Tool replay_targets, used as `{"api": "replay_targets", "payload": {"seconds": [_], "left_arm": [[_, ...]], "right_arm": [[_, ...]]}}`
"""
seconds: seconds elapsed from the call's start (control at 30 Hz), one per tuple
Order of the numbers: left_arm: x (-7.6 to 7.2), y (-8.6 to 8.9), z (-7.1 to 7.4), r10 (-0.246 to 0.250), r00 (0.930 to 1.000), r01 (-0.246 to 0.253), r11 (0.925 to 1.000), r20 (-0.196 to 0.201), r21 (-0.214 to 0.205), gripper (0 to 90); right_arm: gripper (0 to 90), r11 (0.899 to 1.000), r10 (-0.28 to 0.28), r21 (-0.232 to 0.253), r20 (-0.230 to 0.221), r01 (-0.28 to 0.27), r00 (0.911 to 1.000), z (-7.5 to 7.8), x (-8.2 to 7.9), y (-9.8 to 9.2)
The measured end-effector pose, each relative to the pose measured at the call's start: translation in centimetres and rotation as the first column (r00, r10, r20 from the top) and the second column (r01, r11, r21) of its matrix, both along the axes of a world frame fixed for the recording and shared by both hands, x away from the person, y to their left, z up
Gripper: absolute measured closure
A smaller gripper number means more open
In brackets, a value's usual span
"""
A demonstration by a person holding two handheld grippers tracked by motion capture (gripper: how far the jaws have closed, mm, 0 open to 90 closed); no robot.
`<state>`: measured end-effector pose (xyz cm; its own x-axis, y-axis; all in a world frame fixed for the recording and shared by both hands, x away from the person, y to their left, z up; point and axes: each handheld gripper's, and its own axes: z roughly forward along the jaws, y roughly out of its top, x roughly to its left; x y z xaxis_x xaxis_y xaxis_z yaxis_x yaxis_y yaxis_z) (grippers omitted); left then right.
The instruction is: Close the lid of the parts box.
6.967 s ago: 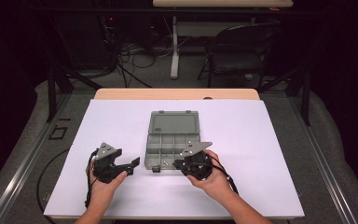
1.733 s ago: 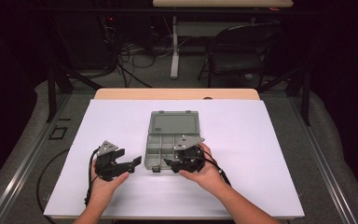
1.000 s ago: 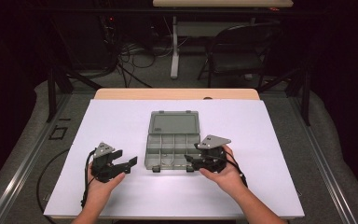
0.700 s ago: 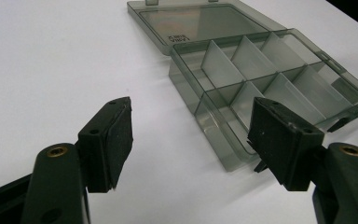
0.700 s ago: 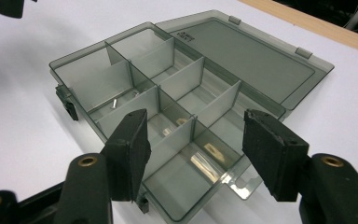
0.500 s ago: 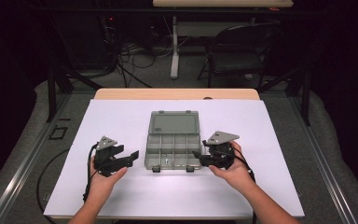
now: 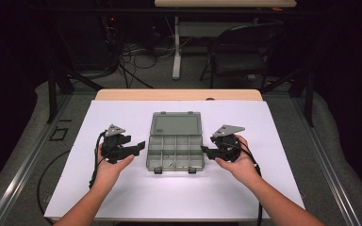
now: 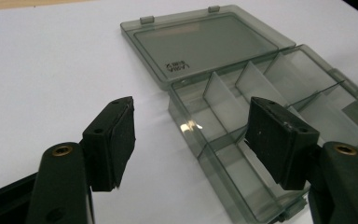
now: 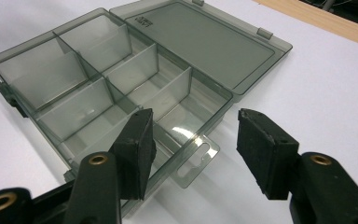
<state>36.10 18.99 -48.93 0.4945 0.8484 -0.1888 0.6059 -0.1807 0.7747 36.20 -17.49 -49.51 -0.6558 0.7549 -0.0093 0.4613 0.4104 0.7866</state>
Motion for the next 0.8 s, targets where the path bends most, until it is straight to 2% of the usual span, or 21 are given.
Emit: {"api": "replay_targets", "payload": {"seconds": [0.37,0.5,0.6,0.8], "left_arm": [[1.6,-0.2,1.1,-0.001,1.0000,0.001,1.0000,-0.010,0.006,34.7],[2.3,-0.2,1.3,0.001,0.9998,-0.001,0.9999,-0.017,-0.013,34.9],[2.8,-0.2,1.4,0.002,0.9998,-0.003,1.0000,-0.020,-0.004,34.9],[4.0,-0.3,1.8,0.020,0.9995,-0.020,0.9997,-0.024,-0.013,34.8]], "right_arm": [[47.5,0.999,-0.036,-0.032,0.007,0.036,0.9993,1.9,1.5,-0.2],[47.5,0.998,-0.051,-0.045,-0.004,0.051,0.9987,2.0,2.2,-0.3],[47.3,0.996,-0.070,-0.049,-0.013,0.069,0.9975,2.0,2.8,-0.4],[46.6,0.994,-0.099,-0.057,-0.016,0.098,0.9949,2.1,3.9,-0.3]]}}
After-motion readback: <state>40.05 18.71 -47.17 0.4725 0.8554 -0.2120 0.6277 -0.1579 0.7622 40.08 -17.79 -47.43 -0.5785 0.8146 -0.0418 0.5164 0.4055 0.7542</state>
